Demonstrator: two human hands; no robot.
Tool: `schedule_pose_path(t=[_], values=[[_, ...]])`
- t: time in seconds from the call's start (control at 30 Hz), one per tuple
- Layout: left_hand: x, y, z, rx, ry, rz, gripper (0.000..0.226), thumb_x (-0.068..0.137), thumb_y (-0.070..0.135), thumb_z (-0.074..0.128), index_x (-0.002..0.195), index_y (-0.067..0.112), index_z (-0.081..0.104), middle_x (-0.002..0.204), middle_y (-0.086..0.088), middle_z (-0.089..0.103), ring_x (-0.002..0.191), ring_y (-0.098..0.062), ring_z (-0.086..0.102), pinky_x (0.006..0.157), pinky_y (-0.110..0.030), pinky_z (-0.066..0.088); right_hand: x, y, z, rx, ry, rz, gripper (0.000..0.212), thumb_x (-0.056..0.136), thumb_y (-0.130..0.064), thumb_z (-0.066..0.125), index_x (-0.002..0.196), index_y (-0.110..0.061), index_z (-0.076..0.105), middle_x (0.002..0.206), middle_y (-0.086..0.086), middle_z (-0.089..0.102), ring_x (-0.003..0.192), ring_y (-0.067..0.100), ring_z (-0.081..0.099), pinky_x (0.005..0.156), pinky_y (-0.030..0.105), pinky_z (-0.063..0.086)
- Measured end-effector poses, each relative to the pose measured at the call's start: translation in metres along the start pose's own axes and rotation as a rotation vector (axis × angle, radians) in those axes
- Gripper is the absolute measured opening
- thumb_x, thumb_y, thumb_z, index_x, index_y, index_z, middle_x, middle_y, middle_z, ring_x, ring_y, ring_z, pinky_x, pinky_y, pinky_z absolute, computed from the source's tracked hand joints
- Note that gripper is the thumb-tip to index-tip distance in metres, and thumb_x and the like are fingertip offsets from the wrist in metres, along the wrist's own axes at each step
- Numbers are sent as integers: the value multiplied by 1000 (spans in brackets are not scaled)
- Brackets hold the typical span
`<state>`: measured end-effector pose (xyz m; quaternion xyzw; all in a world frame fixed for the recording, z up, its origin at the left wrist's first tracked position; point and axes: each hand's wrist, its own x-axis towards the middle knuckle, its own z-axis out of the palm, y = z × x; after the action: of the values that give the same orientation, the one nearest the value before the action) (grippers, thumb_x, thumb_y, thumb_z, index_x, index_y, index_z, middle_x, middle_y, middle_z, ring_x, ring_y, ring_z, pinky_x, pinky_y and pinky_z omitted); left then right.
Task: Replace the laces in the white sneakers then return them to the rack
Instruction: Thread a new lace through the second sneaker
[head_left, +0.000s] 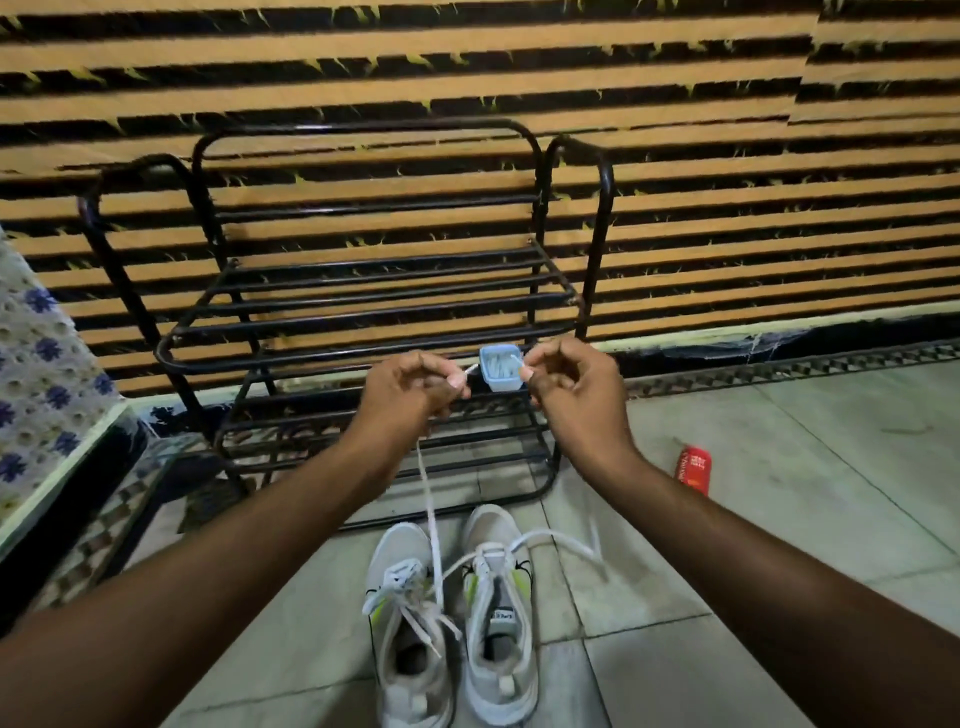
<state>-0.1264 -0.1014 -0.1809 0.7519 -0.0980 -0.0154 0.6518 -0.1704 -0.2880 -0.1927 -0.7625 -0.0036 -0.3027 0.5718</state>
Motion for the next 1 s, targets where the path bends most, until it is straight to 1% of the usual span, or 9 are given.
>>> schedule_pose_path(t=[0.1,0.17,0.23,0.33,0.53,0.67,0.77,0.87,1.0], values=[[5,-48,9,159,-63,-60,14,92,-5,68,83,6,72,63,3,71,52,-1,60,45,-13,42,-15,46,8,-8,-77,44,14,88,2,68,89,-12,70,84,10,70,80,31,64,73,44,54],[5,-80,13,266,-144,-97,20,90,-9,68,77,7,71,66,-3,70,61,-13,63,55,-23,49,-26,72,12,-7,-82,90,14,87,2,69,86,-11,70,79,15,68,76,36,62,72,47,54],[6,-115,15,402,-207,-103,28,86,-9,68,70,14,71,76,-13,73,70,-25,65,67,-32,51,-35,100,17,-9,-86,137,15,85,6,69,83,-9,70,75,12,68,69,27,61,71,45,54],[5,-159,17,558,-231,-113,27,83,-2,68,69,21,71,79,-6,76,79,-21,70,77,-34,55,-50,135,22,-54,-112,190,12,84,3,72,82,-9,70,74,8,70,71,26,65,72,40,53],[-13,-196,30,847,-240,-30,16,81,15,71,92,27,68,107,5,66,112,-23,58,99,-39,45,-80,179,32,-192,-213,242,15,81,1,75,78,-14,73,71,-10,69,67,2,62,68,21,48],[-39,-191,31,587,-315,213,21,70,12,64,89,23,61,91,8,56,89,-12,56,77,-30,48,-94,191,38,-216,-307,253,12,80,1,75,80,-11,76,78,-6,74,71,5,65,72,22,48],[-48,-199,31,668,-440,139,33,62,29,69,93,20,59,92,5,56,84,-12,56,74,-30,49,-99,195,42,-229,-322,267,10,79,-1,77,79,-11,78,78,-4,76,74,7,68,72,18,47],[-47,-207,36,830,-446,22,33,67,48,74,75,28,50,82,5,55,75,-12,51,67,-29,42,-100,197,47,-225,-335,281,10,77,0,77,77,-10,79,75,-3,75,74,6,68,70,11,45],[-44,-212,40,814,-375,-140,34,65,47,65,65,15,55,62,2,55,61,-12,56,53,-29,40,-102,204,51,-236,-363,318,11,75,2,77,77,-8,79,72,-7,75,73,-1,67,70,7,44]])
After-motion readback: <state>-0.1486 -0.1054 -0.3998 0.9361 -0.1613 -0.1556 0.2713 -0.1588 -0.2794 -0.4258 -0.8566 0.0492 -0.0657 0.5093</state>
